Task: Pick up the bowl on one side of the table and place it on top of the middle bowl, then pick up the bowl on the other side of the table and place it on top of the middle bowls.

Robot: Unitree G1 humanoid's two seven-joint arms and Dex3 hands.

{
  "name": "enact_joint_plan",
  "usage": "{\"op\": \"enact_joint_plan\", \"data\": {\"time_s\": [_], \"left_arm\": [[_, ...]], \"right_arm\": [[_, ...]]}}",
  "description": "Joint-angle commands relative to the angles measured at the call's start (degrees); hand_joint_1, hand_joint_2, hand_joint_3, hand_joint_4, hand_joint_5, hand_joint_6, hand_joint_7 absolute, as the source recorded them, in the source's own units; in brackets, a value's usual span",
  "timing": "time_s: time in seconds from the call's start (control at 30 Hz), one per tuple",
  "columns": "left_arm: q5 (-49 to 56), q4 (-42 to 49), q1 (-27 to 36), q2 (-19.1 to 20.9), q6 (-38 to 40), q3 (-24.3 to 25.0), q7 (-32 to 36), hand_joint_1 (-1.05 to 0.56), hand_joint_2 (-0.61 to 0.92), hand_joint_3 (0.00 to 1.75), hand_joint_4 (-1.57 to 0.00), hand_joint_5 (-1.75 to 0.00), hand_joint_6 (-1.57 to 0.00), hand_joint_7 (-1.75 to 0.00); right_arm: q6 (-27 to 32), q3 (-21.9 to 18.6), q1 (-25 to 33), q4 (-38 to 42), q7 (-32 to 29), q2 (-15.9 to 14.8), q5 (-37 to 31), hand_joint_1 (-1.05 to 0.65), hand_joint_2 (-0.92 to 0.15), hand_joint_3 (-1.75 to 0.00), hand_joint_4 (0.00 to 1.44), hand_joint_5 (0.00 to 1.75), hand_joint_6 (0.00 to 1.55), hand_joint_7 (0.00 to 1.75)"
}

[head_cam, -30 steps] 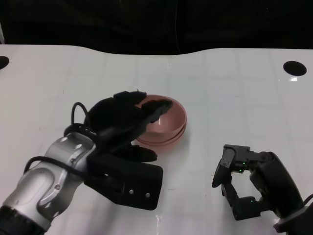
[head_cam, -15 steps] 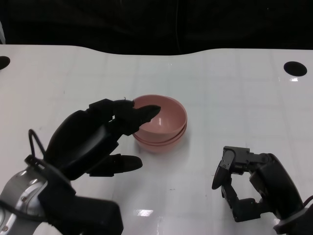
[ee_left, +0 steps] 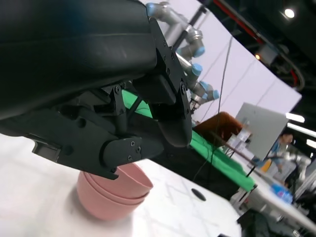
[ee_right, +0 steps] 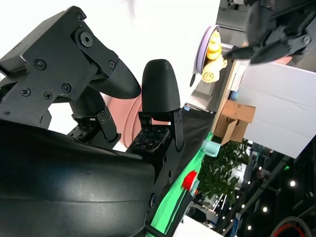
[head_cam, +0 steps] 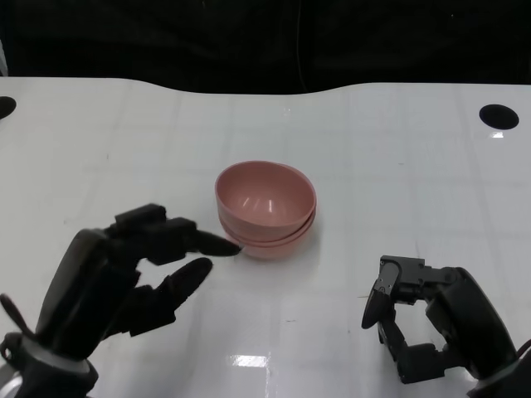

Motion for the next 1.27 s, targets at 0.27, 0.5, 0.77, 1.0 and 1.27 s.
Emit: {"op": "enact_joint_plan", "data": {"time_s": [0.27,0.5,0.77,1.0,1.27], "left_arm": [[-20.73,-7.72,11.41,-5.30,9.95,0.60,-10.51,-0.05,0.36,1.50,-0.79,-1.67,-0.81,-1.45],[-30.47,-8.29,12.99,-10.12,15.70,1.74,-15.07,-0.03,0.46,1.33,-0.87,-1.73,-0.83,-1.53],[-33.35,-7.25,13.72,-13.03,18.44,3.14,-19.28,-0.08,0.47,1.26,-0.87,-1.75,-0.84,-1.55],[-34.91,-4.83,13.08,-15.21,18.56,3.76,-22.64,-0.09,0.42,1.34,-0.89,-1.66,-0.83,-1.52],[-35.03,-5.54,13.23,-15.55,19.00,5.46,-24.29,-0.09,0.46,1.24,-0.89,-1.70,-0.83,-1.53]], "right_arm": [[0.88,-0.33,0.13,-1.62,1.09,-0.55,1.90,-0.05,-0.29,-1.54,0.88,1.68,0.85,1.32],[0.33,-0.46,0.12,-1.50,1.37,-0.80,1.87,-0.07,-0.29,-1.53,0.89,1.66,0.85,1.30],[-0.49,-1.11,0.70,-1.28,2.72,-1.75,2.82,-0.06,-0.30,-1.51,0.88,1.63,0.85,1.28],[-2.11,-1.26,0.34,-0.04,2.32,-2.30,1.61,-0.07,-0.32,-1.47,0.87,1.60,0.86,1.25],[-3.02,-1.23,0.49,-0.16,1.71,-1.96,1.29,-0.08,-0.32,-1.48,0.88,1.60,0.87,1.26]]}}
